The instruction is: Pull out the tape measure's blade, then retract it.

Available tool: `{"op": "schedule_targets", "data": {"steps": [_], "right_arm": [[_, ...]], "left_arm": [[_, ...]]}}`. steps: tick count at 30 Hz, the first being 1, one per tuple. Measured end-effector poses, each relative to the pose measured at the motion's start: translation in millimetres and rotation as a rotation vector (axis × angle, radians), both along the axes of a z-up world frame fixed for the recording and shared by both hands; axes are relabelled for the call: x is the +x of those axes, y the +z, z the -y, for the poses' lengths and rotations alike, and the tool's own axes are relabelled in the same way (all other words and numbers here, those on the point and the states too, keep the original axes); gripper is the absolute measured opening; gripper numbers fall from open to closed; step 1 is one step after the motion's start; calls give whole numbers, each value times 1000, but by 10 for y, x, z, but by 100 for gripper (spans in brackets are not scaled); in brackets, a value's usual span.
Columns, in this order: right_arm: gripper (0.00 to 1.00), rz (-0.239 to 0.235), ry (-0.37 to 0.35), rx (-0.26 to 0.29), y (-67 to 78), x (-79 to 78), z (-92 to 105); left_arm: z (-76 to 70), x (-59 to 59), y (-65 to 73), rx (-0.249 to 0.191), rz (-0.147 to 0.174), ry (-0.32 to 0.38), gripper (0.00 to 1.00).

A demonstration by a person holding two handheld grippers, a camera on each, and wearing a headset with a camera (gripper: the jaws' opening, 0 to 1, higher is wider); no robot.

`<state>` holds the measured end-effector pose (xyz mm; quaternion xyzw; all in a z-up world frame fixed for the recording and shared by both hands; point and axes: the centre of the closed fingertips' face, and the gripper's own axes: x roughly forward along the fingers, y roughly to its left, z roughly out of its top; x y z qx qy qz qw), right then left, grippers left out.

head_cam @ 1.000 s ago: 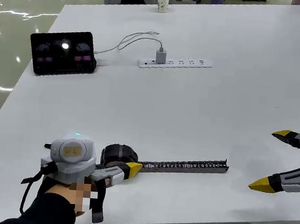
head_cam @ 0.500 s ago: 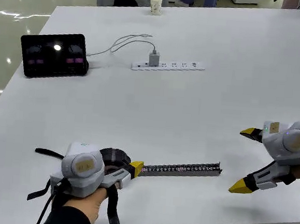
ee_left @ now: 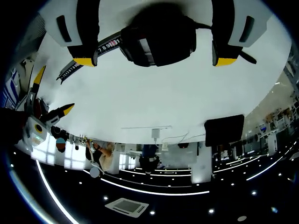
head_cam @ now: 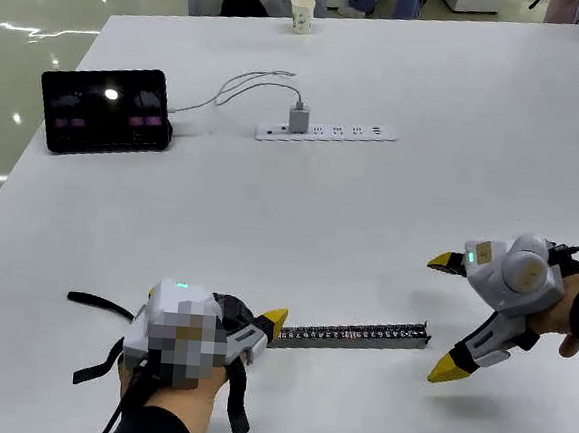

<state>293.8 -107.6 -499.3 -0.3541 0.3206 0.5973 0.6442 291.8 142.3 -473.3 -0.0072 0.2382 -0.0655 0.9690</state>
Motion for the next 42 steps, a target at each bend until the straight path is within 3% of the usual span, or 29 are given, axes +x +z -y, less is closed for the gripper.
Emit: {"op": "schedule_targets", "data": {"steps": [1,4,6,10,13,18,21,34,36,40,42], "right_arm": [[98,-2,6,-4,-11,1,-9],[87,-2,23,-11,-44,42,-1],[85,-7,35,-18,-73,29,-6],[68,-18,73,-58,-137,-45,20],[55,-26,82,-73,-151,-78,33],[34,-26,84,-91,-156,-77,63],[26,-43,81,-99,-158,-110,77],[12,-77,90,-131,-222,-145,74],[12,-57,116,-164,-236,-142,85],[12,-55,127,-205,-250,-142,65],[12,-66,97,-218,-256,-134,81]], "left_arm": [[-13,10,5,-22,9,15,99],[-63,61,39,-6,51,23,99],[-80,55,0,-9,46,28,99],[-88,40,-74,2,27,15,99],[-57,44,-56,27,41,-5,99],[-54,35,-68,12,33,-1,99],[-69,37,-61,-2,33,11,99],[-57,36,-79,-25,21,16,99],[-53,36,-71,-32,19,21,98],[-56,11,-156,-51,-31,31,96],[-62,2,-166,-44,-35,33,95]]}}
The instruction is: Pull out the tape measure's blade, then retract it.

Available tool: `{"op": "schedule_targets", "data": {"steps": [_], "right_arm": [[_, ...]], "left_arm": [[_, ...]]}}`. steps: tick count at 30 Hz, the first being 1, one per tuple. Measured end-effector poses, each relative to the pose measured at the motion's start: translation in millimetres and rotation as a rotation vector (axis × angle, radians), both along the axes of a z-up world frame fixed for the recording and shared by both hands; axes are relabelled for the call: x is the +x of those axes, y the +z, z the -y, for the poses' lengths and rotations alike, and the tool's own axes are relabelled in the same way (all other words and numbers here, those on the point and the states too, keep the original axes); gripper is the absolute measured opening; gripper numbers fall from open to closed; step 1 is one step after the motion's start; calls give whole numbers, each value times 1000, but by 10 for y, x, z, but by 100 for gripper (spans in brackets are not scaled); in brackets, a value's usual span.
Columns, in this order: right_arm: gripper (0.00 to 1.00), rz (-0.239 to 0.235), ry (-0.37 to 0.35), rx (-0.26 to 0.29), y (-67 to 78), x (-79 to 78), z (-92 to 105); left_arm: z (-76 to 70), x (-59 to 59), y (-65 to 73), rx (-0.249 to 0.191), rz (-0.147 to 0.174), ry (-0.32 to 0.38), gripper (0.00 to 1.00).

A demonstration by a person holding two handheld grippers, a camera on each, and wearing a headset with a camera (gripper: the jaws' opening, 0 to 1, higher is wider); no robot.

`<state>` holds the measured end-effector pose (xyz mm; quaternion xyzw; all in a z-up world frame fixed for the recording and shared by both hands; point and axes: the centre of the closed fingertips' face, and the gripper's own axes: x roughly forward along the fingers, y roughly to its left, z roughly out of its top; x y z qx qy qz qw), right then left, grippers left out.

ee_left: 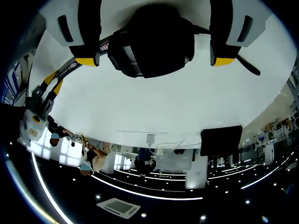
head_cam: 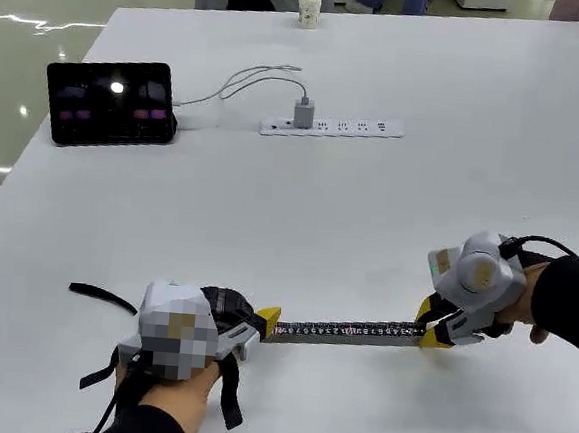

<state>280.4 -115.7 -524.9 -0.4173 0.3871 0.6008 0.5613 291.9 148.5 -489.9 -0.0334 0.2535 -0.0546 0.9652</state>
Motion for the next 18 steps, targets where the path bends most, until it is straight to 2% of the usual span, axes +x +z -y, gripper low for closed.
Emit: {"op": "schedule_targets", "data": {"steps": [7,11,18], "right_arm": [[12,-5,-57,44,8,10,-1],[12,-26,-100,48,4,32,-14],[11,-22,-103,11,5,27,-36]], "left_arm": [[7,-8,-36,20,-17,-11,76],[47,-43,-38,-13,-38,-18,68],[29,-46,-47,-18,-44,-18,67]]}}
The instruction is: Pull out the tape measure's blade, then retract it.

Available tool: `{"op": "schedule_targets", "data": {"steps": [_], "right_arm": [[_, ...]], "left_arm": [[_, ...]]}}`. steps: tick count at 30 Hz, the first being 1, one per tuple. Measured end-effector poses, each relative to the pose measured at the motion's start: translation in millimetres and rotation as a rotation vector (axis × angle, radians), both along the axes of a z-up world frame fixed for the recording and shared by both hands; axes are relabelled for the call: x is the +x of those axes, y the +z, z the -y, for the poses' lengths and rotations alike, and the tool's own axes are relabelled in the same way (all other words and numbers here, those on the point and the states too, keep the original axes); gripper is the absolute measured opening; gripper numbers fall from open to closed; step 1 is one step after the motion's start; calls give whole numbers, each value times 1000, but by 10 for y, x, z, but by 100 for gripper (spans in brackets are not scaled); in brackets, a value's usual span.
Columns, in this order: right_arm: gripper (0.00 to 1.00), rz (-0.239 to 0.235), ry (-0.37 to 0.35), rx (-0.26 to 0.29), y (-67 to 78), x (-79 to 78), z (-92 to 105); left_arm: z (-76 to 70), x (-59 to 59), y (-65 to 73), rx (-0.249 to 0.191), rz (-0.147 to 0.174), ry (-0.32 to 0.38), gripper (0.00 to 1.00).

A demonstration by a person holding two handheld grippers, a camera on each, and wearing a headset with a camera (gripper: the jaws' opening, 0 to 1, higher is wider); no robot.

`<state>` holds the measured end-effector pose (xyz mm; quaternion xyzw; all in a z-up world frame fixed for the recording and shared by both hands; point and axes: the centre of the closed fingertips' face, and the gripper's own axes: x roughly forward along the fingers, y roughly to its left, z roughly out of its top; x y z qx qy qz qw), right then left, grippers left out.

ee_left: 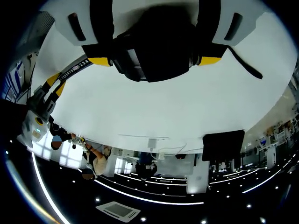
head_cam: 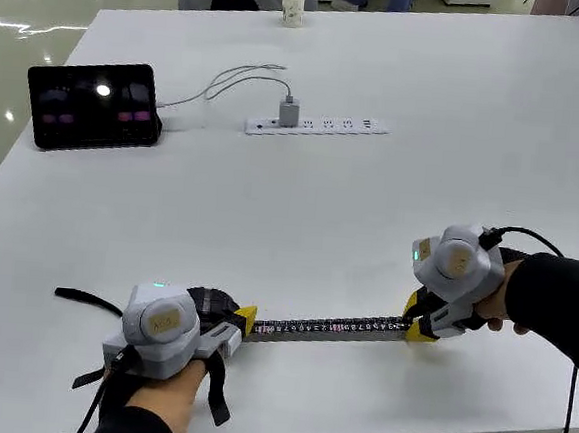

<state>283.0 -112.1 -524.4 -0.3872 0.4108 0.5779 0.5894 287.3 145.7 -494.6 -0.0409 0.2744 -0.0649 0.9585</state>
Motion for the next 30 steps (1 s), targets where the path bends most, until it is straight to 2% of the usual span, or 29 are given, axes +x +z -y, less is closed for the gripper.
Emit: {"op": "schedule_targets", "data": {"steps": [2,5,11,22,24,30], "right_arm": [[11,1,0,-3,-1,1,4],[11,10,39,-8,-3,-6,-2],[11,0,1,-12,-13,9,-12],[11,3,5,-67,-18,-2,-60],[11,4,22,-71,-15,-10,-74],[11,-4,-3,-74,-10,12,-116]], "left_arm": [[-2,-2,-5,4,-3,-3,67],[-5,-2,-11,12,-2,-8,66],[-8,-3,-10,16,-1,-12,66],[-14,9,-14,22,0,-12,66],[-12,8,-12,21,0,-12,66],[-12,17,-10,20,0,-12,66]]}}
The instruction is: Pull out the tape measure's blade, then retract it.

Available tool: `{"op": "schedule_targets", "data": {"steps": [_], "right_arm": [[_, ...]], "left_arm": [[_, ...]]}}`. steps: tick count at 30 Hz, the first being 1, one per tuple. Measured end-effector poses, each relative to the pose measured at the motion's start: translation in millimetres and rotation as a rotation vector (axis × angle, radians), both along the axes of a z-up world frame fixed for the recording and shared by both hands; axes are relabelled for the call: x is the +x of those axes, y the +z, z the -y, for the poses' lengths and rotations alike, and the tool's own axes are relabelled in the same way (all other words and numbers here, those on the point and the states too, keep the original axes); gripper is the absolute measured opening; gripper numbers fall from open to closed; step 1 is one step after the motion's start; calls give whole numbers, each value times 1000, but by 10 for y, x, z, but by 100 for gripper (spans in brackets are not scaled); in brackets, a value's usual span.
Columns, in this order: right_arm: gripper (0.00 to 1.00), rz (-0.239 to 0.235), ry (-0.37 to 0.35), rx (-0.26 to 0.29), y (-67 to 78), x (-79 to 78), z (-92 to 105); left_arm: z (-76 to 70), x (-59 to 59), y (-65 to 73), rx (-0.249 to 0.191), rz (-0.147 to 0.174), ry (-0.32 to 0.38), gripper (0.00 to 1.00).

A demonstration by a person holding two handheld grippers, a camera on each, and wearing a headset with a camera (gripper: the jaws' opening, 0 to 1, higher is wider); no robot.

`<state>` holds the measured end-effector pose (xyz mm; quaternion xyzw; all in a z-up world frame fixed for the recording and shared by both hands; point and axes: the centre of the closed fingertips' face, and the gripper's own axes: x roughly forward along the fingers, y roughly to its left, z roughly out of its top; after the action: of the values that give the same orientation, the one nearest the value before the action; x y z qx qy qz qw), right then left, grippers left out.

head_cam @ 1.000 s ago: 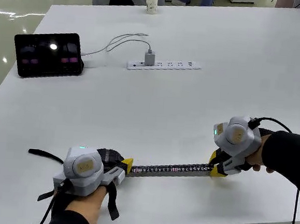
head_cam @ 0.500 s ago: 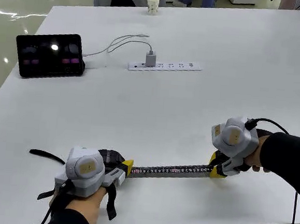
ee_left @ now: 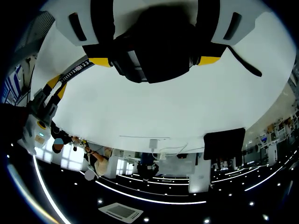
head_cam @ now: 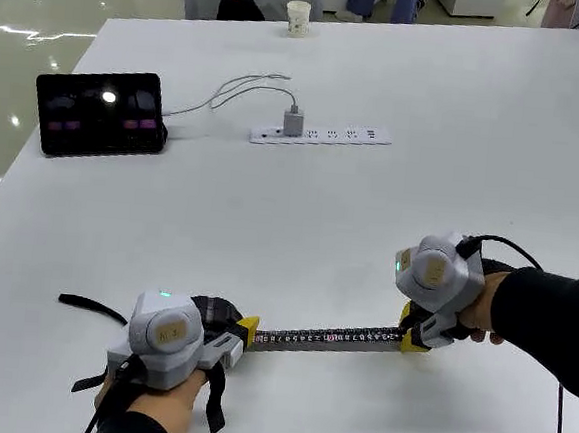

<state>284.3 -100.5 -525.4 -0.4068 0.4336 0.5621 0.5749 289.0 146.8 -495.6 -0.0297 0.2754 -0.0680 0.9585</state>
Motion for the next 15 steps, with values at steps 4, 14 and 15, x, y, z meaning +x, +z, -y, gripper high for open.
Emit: {"op": "schedule_targets", "data": {"steps": [4,14,15], "right_arm": [[11,-1,10,-7,2,-7,-22],[11,-17,-2,10,6,-29,-96],[11,-13,3,6,4,-28,-97]], "left_arm": [[0,4,2,0,1,0,66],[11,3,-1,0,0,0,66],[12,3,-1,0,0,-1,66]]}}
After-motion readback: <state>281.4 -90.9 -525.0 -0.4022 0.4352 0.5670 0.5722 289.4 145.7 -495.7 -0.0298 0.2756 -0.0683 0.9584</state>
